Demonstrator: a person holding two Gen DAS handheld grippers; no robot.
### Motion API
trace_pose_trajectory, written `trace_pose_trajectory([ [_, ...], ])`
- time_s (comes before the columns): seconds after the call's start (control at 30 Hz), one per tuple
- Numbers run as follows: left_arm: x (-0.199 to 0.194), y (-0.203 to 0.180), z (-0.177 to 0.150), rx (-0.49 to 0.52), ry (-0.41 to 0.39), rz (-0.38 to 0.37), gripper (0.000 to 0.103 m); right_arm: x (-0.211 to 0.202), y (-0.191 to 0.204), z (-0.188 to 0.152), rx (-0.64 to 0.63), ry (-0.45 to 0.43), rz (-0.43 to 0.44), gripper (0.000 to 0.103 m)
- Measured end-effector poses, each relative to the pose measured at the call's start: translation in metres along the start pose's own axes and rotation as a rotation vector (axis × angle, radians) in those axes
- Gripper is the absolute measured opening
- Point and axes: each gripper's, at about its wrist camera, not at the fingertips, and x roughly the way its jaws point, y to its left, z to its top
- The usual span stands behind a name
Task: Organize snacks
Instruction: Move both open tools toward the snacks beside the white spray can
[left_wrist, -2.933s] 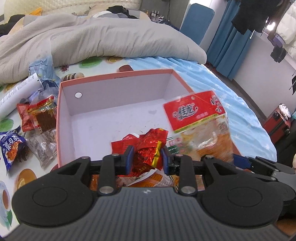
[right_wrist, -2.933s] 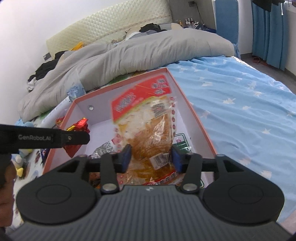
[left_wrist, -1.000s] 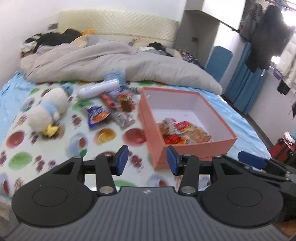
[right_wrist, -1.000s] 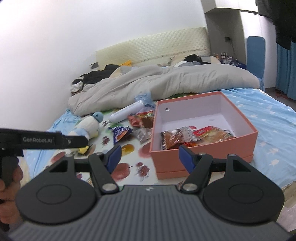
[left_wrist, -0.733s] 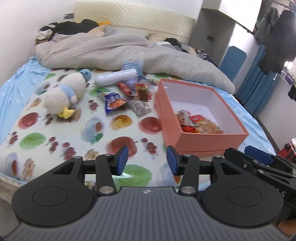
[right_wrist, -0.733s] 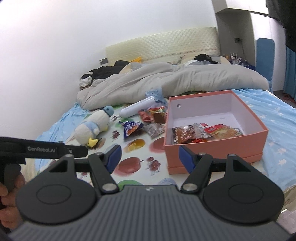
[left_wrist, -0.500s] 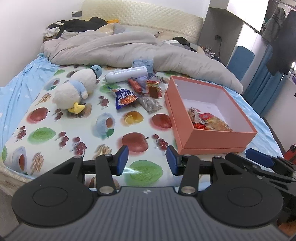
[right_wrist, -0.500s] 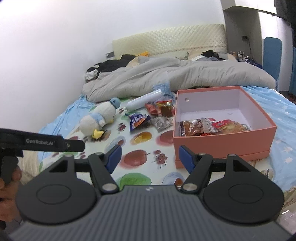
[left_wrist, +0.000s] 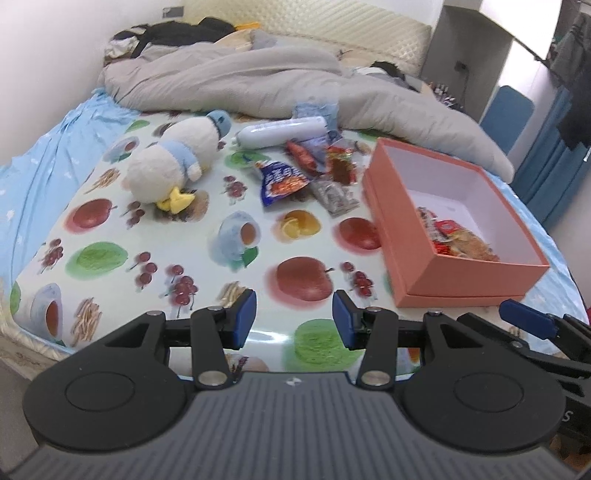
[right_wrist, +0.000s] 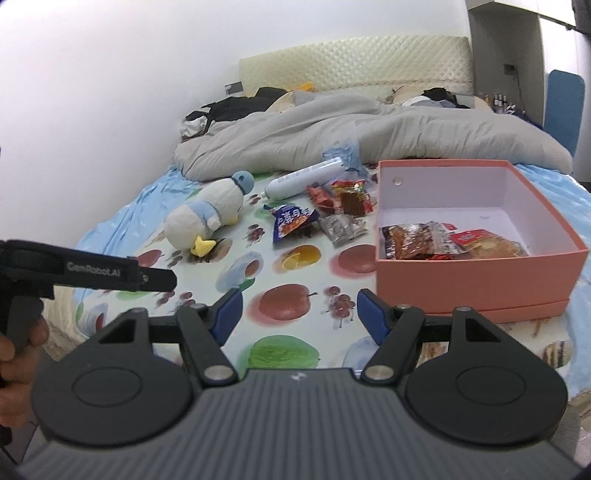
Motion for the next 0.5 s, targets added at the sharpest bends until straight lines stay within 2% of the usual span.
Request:
trace_pose_trajectory([
  [0.33,0.037,0.015,0.011,-0.003,0.038,0.03,0.052,0.033,0.007,0.01,-0.024,0.025,0.003,0.07],
  [0.4,0.043,0.017,0.014,-0.003,0.043,0.024,0.058,0.04,0.008,0.011,-0.031,0.029,-0.001,0.07],
  [0.5,0.053,0.019,0.017,0.004,0.046,0.025,0.06,0.05,0.009,0.011,-0.034,0.036,-0.007,0.07],
])
